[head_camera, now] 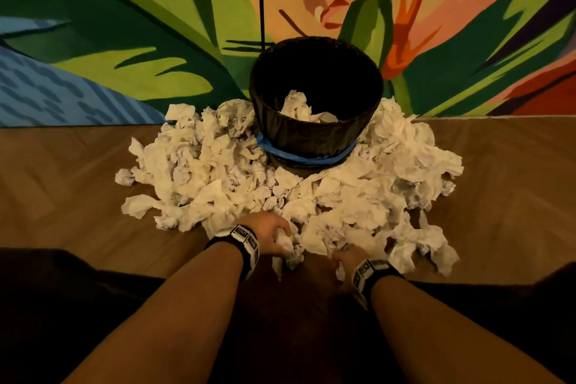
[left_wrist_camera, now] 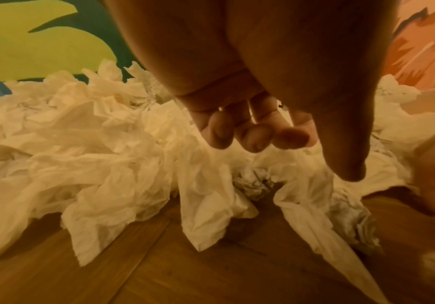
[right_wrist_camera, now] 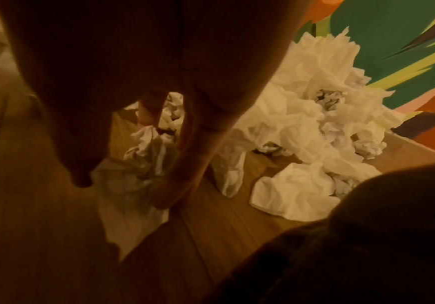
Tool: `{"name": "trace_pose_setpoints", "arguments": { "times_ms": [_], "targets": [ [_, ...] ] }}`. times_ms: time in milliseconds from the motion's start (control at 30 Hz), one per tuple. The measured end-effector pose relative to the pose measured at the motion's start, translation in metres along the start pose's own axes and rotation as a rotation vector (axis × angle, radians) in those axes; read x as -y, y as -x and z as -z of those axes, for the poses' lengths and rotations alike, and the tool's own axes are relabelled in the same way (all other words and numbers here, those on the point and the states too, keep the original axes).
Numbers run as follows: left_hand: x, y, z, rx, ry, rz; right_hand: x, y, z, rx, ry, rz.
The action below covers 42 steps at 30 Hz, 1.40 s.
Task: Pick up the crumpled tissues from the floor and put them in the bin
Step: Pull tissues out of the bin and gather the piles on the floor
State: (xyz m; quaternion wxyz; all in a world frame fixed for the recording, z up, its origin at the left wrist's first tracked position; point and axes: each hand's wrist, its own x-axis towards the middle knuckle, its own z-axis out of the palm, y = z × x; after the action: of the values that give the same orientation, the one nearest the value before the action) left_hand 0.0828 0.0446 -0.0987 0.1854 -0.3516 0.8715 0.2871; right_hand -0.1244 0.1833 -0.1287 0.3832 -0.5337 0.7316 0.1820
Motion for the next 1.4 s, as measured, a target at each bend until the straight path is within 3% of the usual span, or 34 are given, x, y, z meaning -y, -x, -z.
{"name": "trace_pose_setpoints", "arguments": {
  "times_ms": [167, 267, 533, 733, 967, 1200, 1300, 1400],
  "targets": [
    [-0.003, -0.007, -0.010, 0.007, -0.157, 0.029, 0.005, -0.005, -0.003, -0.077, -0.062, 0.021],
    [0.000, -0.010, -0.012, -0.029, -0.102, 0.061, 0.002, -0.006, 0.001, -0.131, -0.224, 0.013],
    [0.005, -0.006, -0.006, -0.406, 0.434, 0.149, 0.008, -0.008, 0.015, -0.253, -0.614, -0.051],
    [0.006, -0.005, 0.006, -0.603, 0.784, 0.282, 0.021, -0.003, 0.038, -0.278, -0.917, 0.026],
    [-0.002, -0.008, 0.019, -0.624, 0.960, 0.228, 0.047, -0.002, 0.059, -0.330, -1.047, 0.075],
    [-0.024, -0.015, 0.024, -0.604, 0.972, 0.084, 0.071, -0.006, 0.075, -0.445, -0.798, 0.201],
    [-0.024, -0.013, 0.025, -0.628, 1.032, 0.140, 0.064, -0.010, 0.076, -0.516, -0.889, 0.131],
    [-0.013, -0.008, 0.026, -0.643, 0.884, 0.225, 0.055, -0.008, 0.080, -0.529, -1.096, -0.036]
  ]
}}
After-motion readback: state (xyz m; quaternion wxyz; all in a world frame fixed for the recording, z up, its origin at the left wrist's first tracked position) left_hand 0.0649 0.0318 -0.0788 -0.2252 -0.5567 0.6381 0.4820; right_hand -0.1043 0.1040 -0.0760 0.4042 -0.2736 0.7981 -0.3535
